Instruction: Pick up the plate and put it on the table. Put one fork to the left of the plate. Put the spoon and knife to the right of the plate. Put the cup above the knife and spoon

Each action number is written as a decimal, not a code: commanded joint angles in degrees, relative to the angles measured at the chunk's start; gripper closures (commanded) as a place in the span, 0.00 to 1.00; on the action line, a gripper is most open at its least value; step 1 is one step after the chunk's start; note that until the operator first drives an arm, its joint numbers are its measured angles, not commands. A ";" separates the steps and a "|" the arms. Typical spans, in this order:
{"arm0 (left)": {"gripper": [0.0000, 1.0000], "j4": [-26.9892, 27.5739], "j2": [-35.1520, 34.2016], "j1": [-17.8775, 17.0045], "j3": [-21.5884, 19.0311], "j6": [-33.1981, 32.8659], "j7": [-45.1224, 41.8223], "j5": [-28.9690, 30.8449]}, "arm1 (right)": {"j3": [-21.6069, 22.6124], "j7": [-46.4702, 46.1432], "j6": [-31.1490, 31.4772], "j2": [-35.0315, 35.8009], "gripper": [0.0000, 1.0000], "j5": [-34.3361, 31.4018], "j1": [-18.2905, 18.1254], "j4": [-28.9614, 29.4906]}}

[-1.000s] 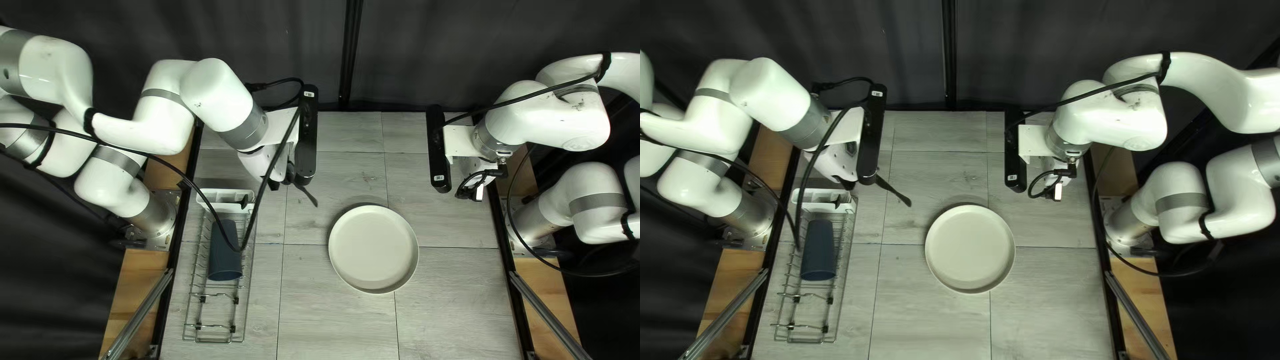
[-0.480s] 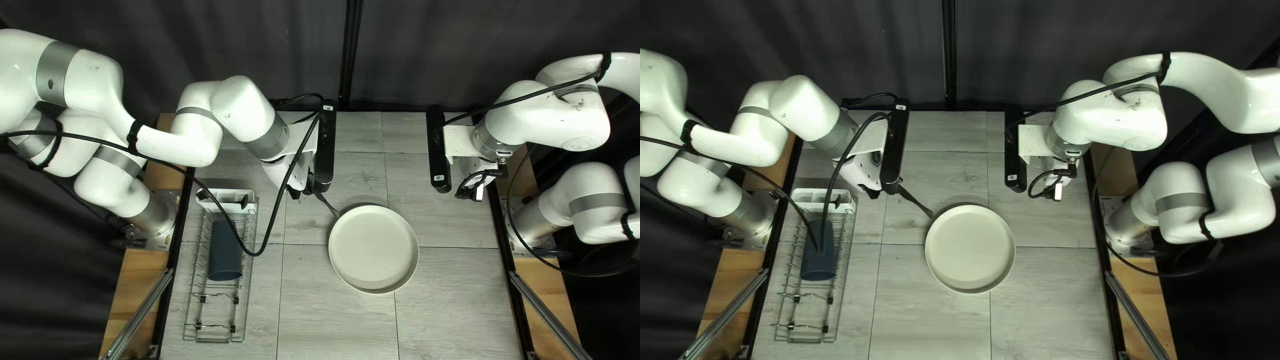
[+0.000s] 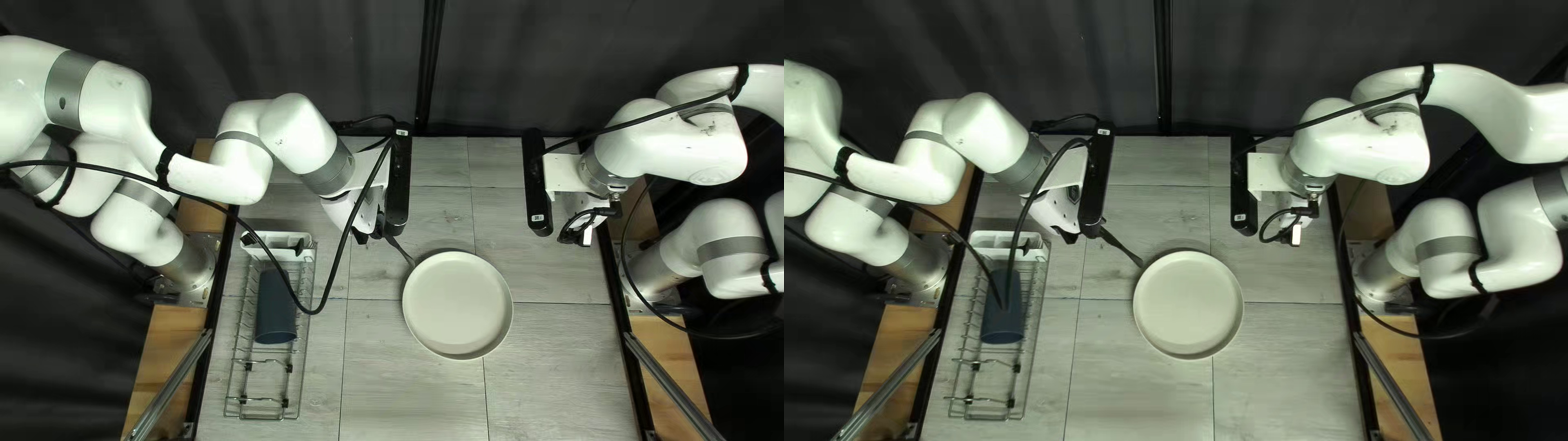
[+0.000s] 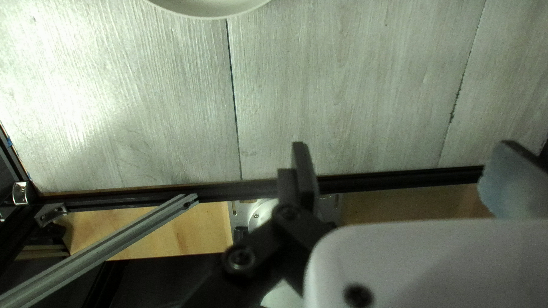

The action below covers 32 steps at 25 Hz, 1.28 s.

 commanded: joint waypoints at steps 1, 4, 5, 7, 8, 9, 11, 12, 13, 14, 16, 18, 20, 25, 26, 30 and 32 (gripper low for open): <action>1.00 0.00 0.00 0.00 0.00 0.00 0.00 0.00 | 4.06 8.81 -1.46 -1.54 0.00 -0.25 -1.11 -3.43; 1.00 0.00 0.00 0.00 0.00 0.00 0.00 0.00 | 7.36 14.82 -2.65 -6.12 0.00 0.21 -0.97 -7.24; 1.00 0.00 0.00 0.00 0.00 0.00 0.00 0.00 | 7.88 15.87 -3.45 -7.77 0.00 0.27 -0.88 -8.55; 1.00 0.00 0.00 0.00 0.00 0.00 0.00 0.00 | 9.45 18.02 -8.25 -11.44 0.00 0.42 -0.01 -12.53; 1.00 0.00 0.00 0.00 0.00 0.00 0.00 0.00 | 10.15 18.96 -12.03 -13.76 0.00 0.25 0.31 -15.40; 1.00 0.00 0.00 0.00 0.00 0.00 0.00 0.00 | 10.64 19.57 -15.06 -15.31 0.00 0.13 0.58 -17.64; 1.00 0.00 0.00 0.00 0.00 0.00 0.00 0.00 | 12.21 20.74 -23.19 -16.03 0.00 -0.34 1.32 -21.96; 1.00 0.00 0.00 0.00 0.00 0.00 0.00 0.00 | 12.54 20.73 -25.24 -15.76 0.00 -0.51 1.48 -22.79; 1.00 0.00 0.00 0.00 0.00 0.00 0.00 0.00 | 12.54 20.73 -25.24 -15.76 0.00 -0.51 1.48 -22.79; 1.00 0.00 0.00 0.00 0.00 0.00 0.00 0.00 | 12.54 20.73 -25.24 -15.76 0.00 -0.51 1.48 -22.79; 1.00 0.00 0.00 0.00 0.00 0.00 0.00 0.00 | 12.54 20.73 -25.24 -15.76 0.00 -0.51 1.48 -22.79; 1.00 0.00 0.00 0.00 0.00 0.00 0.00 0.00 | 12.54 20.73 -25.24 -15.76 0.00 -0.51 1.48 -22.79; 1.00 0.00 0.00 0.00 0.00 0.00 0.00 0.00 | 12.54 20.73 -25.24 -15.76 0.00 -0.51 1.48 -22.79; 1.00 0.00 0.00 0.00 0.00 0.00 0.00 0.00 | 14.15 21.04 -33.14 -5.70 0.00 -2.76 -1.30 -19.82; 1.00 0.00 0.00 0.00 0.00 0.00 0.00 0.00 | 13.90 20.95 -35.11 -5.19 0.00 -3.24 -1.86 -20.04; 1.00 0.00 0.00 0.00 0.00 0.00 0.00 0.00 | 13.20 20.99 -42.27 -4.24 0.00 -4.26 -3.36 -22.02; 1.00 0.00 0.00 0.00 0.00 0.00 0.00 0.00 | 14.01 22.14 -47.81 -2.33 0.00 -5.53 -4.95 -22.83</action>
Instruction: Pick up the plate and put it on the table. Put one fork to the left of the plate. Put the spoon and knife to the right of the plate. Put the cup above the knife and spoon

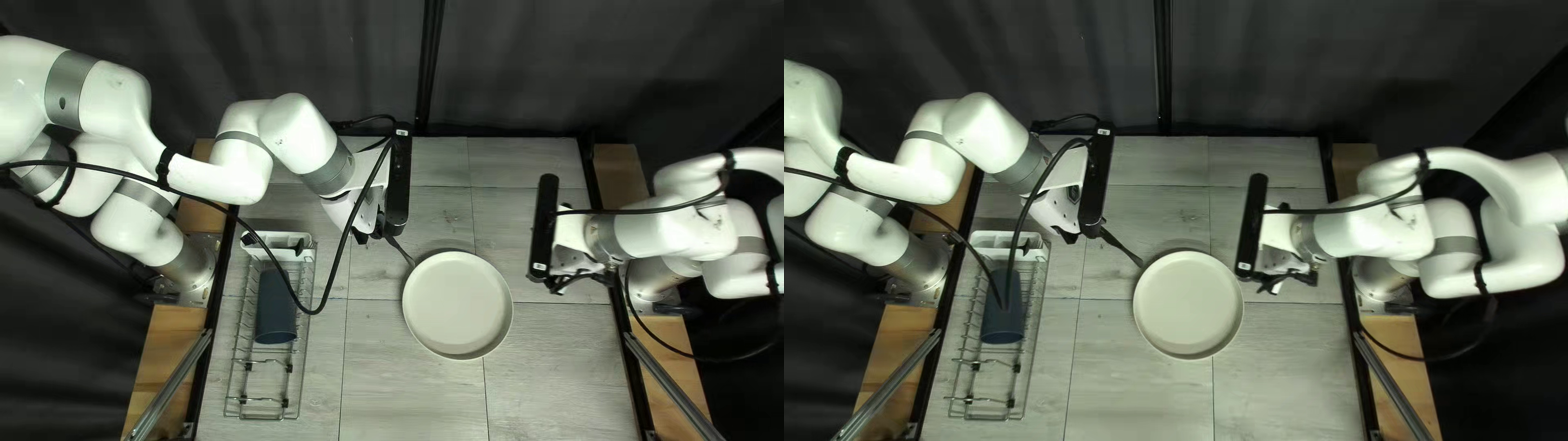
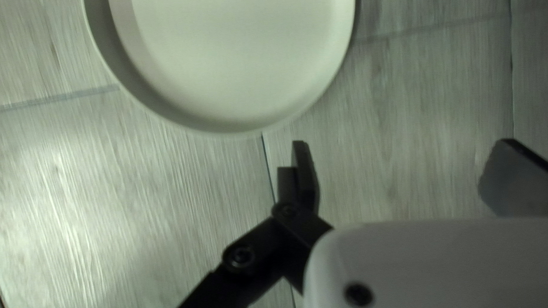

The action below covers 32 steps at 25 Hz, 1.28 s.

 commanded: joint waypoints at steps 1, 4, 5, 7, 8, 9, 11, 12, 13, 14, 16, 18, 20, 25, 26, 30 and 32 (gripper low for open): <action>1.00 0.00 0.00 0.00 0.00 0.00 0.00 0.00 | 1.53 2.51 -11.44 3.76 0.00 -2.97 -3.93 -2.10; 1.00 0.00 0.00 0.00 0.00 0.00 0.00 0.00 | 6.59 6.76 -21.39 11.71 0.00 -8.05 -10.66 -0.16; 1.00 0.00 0.00 0.00 0.00 0.00 0.00 0.00 | 7.31 7.14 -22.88 12.92 0.00 -8.76 -11.77 0.19; 1.00 0.00 0.00 0.00 0.00 0.00 0.00 0.00 | 13.33 11.20 -28.64 19.79 0.00 -14.90 -19.59 3.83; 1.00 0.00 0.00 0.00 0.00 0.00 0.00 0.00 | 15.30 12.72 -29.50 21.45 0.00 -16.91 -21.95 5.09; 1.00 0.00 0.00 0.00 0.00 0.00 0.00 0.00 | 18.44 15.05 -30.72 23.54 0.00 -20.10 -25.66 6.83; 1.00 0.00 0.00 0.00 0.00 0.00 0.00 0.00 | 22.92 18.53 -32.14 25.35 0.00 -24.25 -30.98 8.66; 1.00 0.00 0.00 0.00 0.00 0.00 0.00 0.00 | 25.51 20.78 -33.13 26.33 0.00 -27.00 -34.34 9.64; 1.00 0.00 0.00 0.00 0.00 0.00 0.00 0.00 | 26.95 21.78 -33.74 26.62 0.00 -28.13 -36.14 9.96; 1.00 0.00 0.00 0.00 0.00 0.00 0.00 0.00 | 31.75 28.05 -32.92 29.78 0.00 -36.58 -41.54 13.02; 1.00 0.00 0.00 0.00 0.00 0.00 0.00 0.00 | 31.75 28.05 -32.92 29.78 0.00 -36.58 -41.54 13.02; 1.00 0.00 0.00 0.00 0.00 0.00 0.00 0.00 | 31.75 28.05 -32.92 29.78 0.00 -36.58 -41.54 13.02; 1.00 0.00 0.00 0.00 0.00 0.00 0.00 0.00 | 31.75 28.05 -32.92 29.78 0.00 -36.58 -41.54 13.02; 1.00 0.00 0.00 0.00 0.00 0.00 0.00 0.00 | 37.63 41.26 -31.65 36.87 0.00 -52.43 -48.86 18.25; 1.00 0.00 0.00 0.00 0.00 0.00 0.00 0.00 | 36.72 45.97 -30.82 39.28 0.00 -58.37 -48.35 20.13; 1.00 0.00 0.00 0.00 0.00 0.00 0.00 0.00 | 33.64 54.57 -28.91 44.70 0.00 -69.93 -46.02 24.03; 1.00 0.00 0.00 0.00 0.00 0.00 0.00 0.00 | 33.06 57.83 -28.92 46.54 0.00 -74.28 -46.08 25.60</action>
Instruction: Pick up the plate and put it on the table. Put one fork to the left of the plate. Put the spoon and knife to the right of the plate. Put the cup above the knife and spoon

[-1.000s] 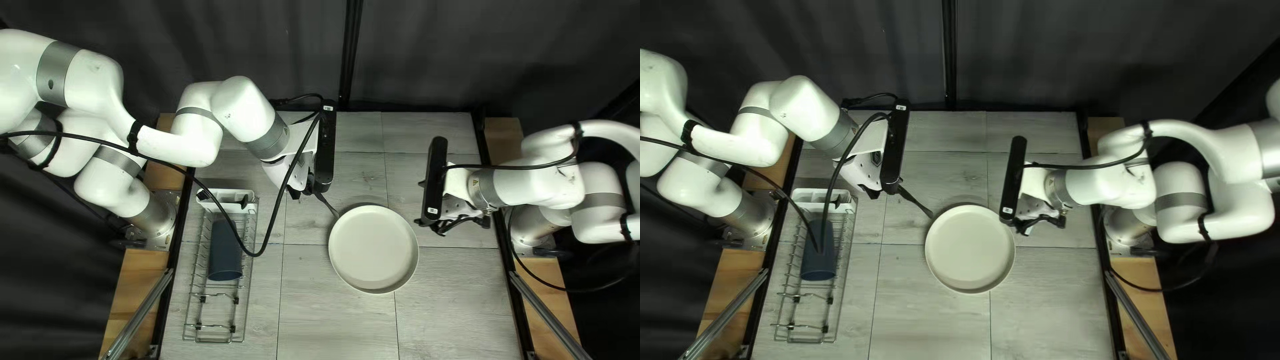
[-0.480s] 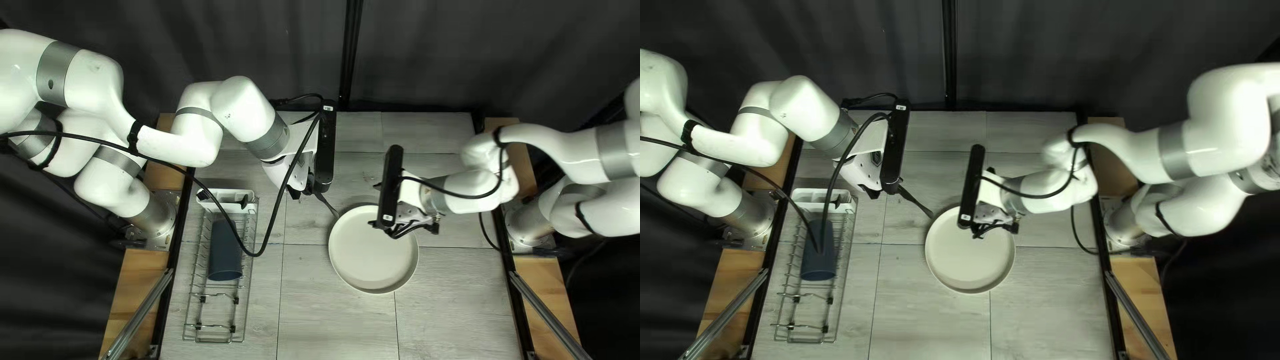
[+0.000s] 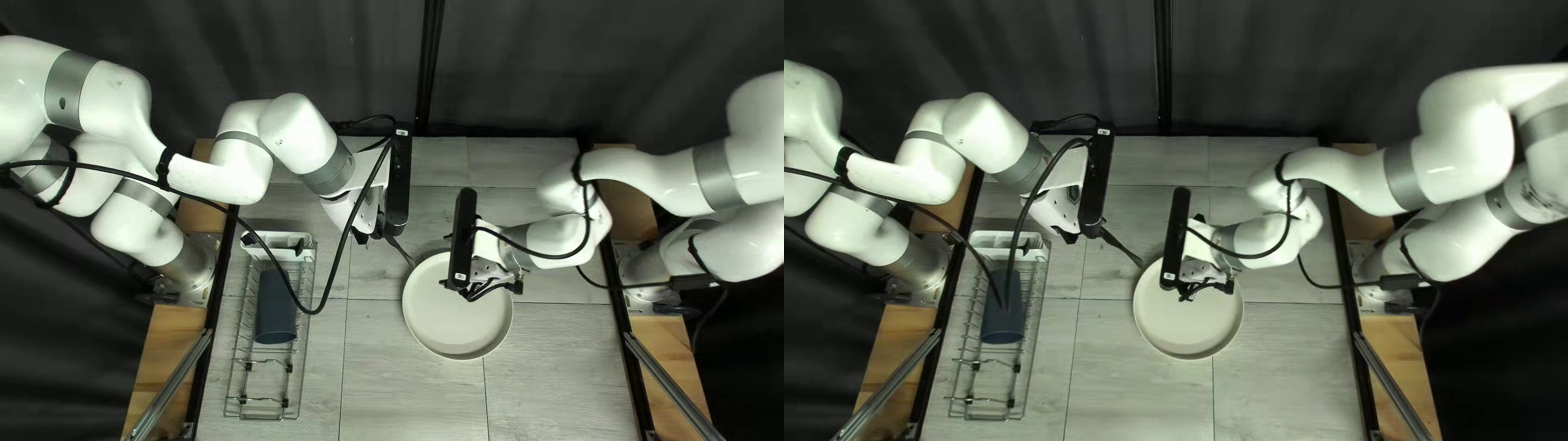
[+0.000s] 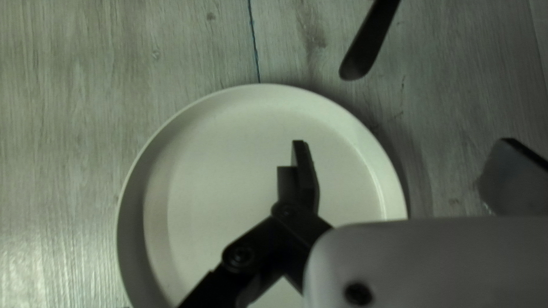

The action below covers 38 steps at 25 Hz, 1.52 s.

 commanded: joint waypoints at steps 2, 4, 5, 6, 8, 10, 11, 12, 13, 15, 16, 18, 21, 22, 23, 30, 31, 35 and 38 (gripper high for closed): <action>1.00 0.00 0.00 0.00 0.00 0.00 0.00 0.00 | -2.82 12.70 1.01 6.90 0.00 -15.71 0.49 5.63; 1.00 0.00 0.00 0.00 0.00 0.00 0.00 0.00 | -3.04 16.13 1.15 7.81 0.00 -19.31 0.63 6.74; 1.00 0.00 0.00 0.00 0.00 0.00 0.00 0.00 | -3.02 17.28 1.32 8.14 0.00 -20.38 0.74 7.20; 1.00 0.00 0.00 0.00 0.00 0.00 0.00 0.00 | -2.97 17.79 1.48 8.33 0.00 -20.84 0.82 7.48; 1.00 0.00 0.00 0.00 0.00 0.00 0.00 0.00 | -2.83 19.56 2.08 8.77 0.00 -22.42 1.13 8.02; 1.00 0.00 0.00 0.00 0.00 0.00 0.00 0.00 | -2.75 21.60 2.67 9.04 0.00 -24.31 1.39 8.31; 1.00 0.00 0.00 0.00 0.00 0.00 0.00 0.00 | -2.75 22.15 2.79 9.14 0.00 -24.89 1.43 8.39; 1.00 0.00 0.00 0.00 0.00 0.00 0.00 0.00 | -2.75 23.20 2.97 9.43 0.00 -26.04 1.49 8.61; 1.00 0.00 0.00 0.00 0.00 0.00 0.00 0.00 | -2.75 23.62 3.11 9.59 0.00 -26.50 1.53 8.74; 1.00 0.00 0.00 0.00 0.00 0.00 0.00 0.00 | -2.71 24.66 3.76 10.42 0.00 -27.80 1.78 9.35; 1.00 0.00 0.00 0.00 0.00 0.00 0.00 0.00 | -2.71 24.78 4.18 10.92 0.00 -28.15 1.95 9.78; 1.00 0.00 0.00 0.00 0.00 0.00 0.00 0.00 | -2.74 25.10 5.06 12.15 0.00 -29.20 2.34 10.82; 1.00 0.00 0.00 0.00 0.00 0.00 0.00 0.00 | -2.73 25.67 6.00 13.19 0.00 -30.53 2.74 11.77; 1.00 0.00 0.00 0.00 0.00 0.00 0.00 0.00 | -2.74 25.84 6.23 13.52 0.00 -31.07 2.84 12.00; 1.00 0.00 0.00 0.00 0.00 0.00 0.00 0.00 | -2.76 25.80 6.34 13.75 0.00 -31.30 2.91 12.09; 1.00 0.00 0.00 0.00 0.00 0.00 0.00 0.00 | -2.84 25.52 6.16 14.04 1.00 -31.70 2.87 12.20; 1.00 0.00 0.00 0.00 0.00 0.00 0.00 0.00 | -2.84 25.52 6.16 14.04 1.00 -31.70 2.87 12.20; 1.00 0.00 0.00 0.00 0.00 0.00 0.00 0.00 | -2.84 25.52 6.16 14.04 1.00 -31.70 2.87 12.20; 1.00 0.00 0.00 0.00 0.00 0.00 0.00 0.00 | -2.96 26.87 6.66 13.76 1.00 -33.32 2.68 11.11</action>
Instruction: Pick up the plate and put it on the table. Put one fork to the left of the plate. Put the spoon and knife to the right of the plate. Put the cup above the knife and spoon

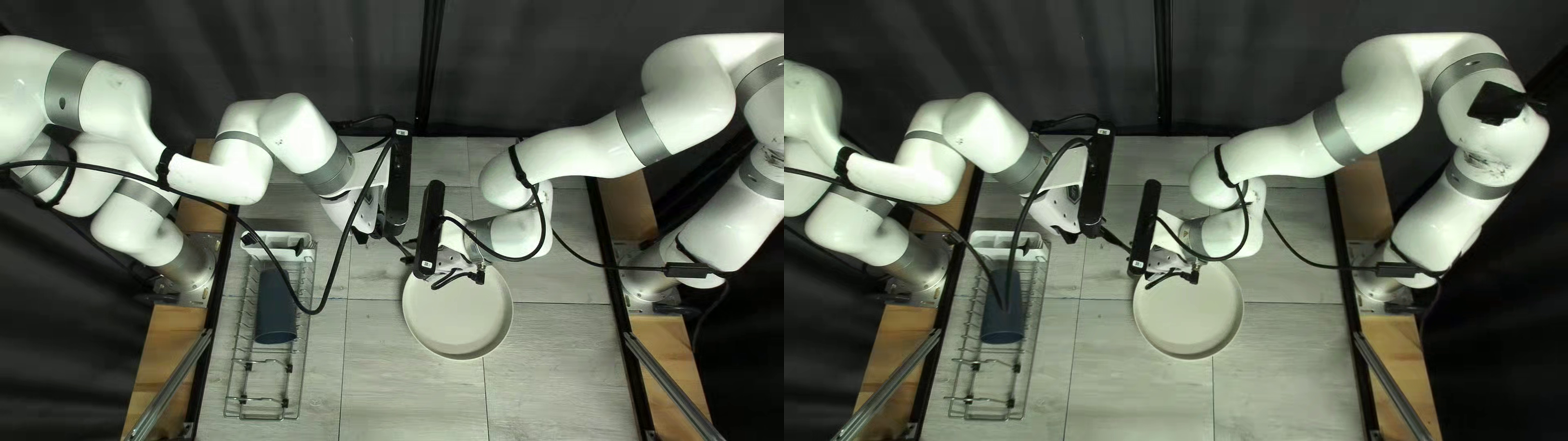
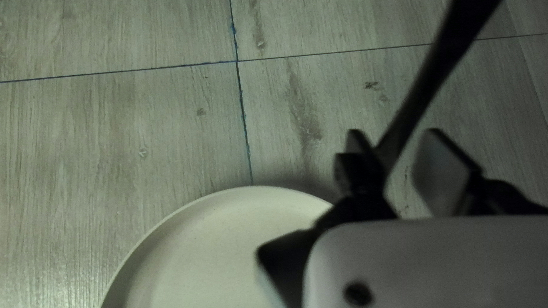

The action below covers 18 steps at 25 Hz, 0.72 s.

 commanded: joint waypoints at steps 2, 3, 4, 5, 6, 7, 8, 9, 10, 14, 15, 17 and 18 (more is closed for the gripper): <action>0.00 0.00 0.00 0.00 0.00 0.00 0.00 0.00 | -0.05 0.95 0.31 -0.42 1.00 -1.18 -0.08 -1.37; 0.00 0.00 0.00 0.00 0.00 0.00 0.00 0.00 | 0.00 0.98 0.25 -0.47 1.00 -1.17 -0.04 -1.45; 0.00 0.00 0.00 0.00 0.00 0.00 0.00 0.00 | 0.10 0.82 0.01 -0.77 1.00 -0.89 -0.01 -1.86; 0.00 0.00 0.00 0.00 0.00 0.00 0.00 0.00 | 0.12 0.56 -0.30 -1.04 1.00 -0.59 -0.08 -2.19; 0.00 0.00 0.00 0.00 0.00 0.00 0.00 0.00 | 0.11 -0.70 -1.00 -1.91 1.00 0.92 -0.21 -3.16; 0.00 0.00 0.00 0.00 0.00 0.00 0.00 0.00 | 0.07 -2.48 -1.58 -2.94 1.00 3.01 -0.36 -4.23; 0.00 0.00 0.00 0.00 0.00 0.00 0.00 0.00 | 0.03 -5.06 -1.98 -4.39 1.00 6.18 -0.55 -5.71; 0.00 0.00 0.00 0.00 0.00 0.00 0.00 0.00 | 0.22 -11.14 -2.78 -7.59 1.00 13.77 -1.03 -8.94; 0.00 0.00 0.00 0.00 0.00 0.00 0.00 0.00 | 0.45 -15.03 -3.04 -9.08 1.00 18.49 -1.26 -10.45; 0.00 0.00 0.00 0.00 0.00 0.00 0.00 0.00 | -0.32 -27.83 -5.03 -15.72 1.00 35.32 -0.25 -16.66; 0.00 0.00 0.00 0.00 0.00 0.00 0.00 0.00 | -0.32 -27.83 -5.03 -15.72 1.00 35.32 -0.25 -16.66; 0.00 0.00 0.00 0.00 0.00 0.00 0.00 0.00 | -0.32 -27.83 -5.03 -15.72 1.00 35.32 -0.25 -16.66; 0.00 0.00 0.00 0.00 0.00 0.00 0.00 0.00 | -0.32 -27.83 -5.03 -15.72 1.00 35.32 -0.25 -16.66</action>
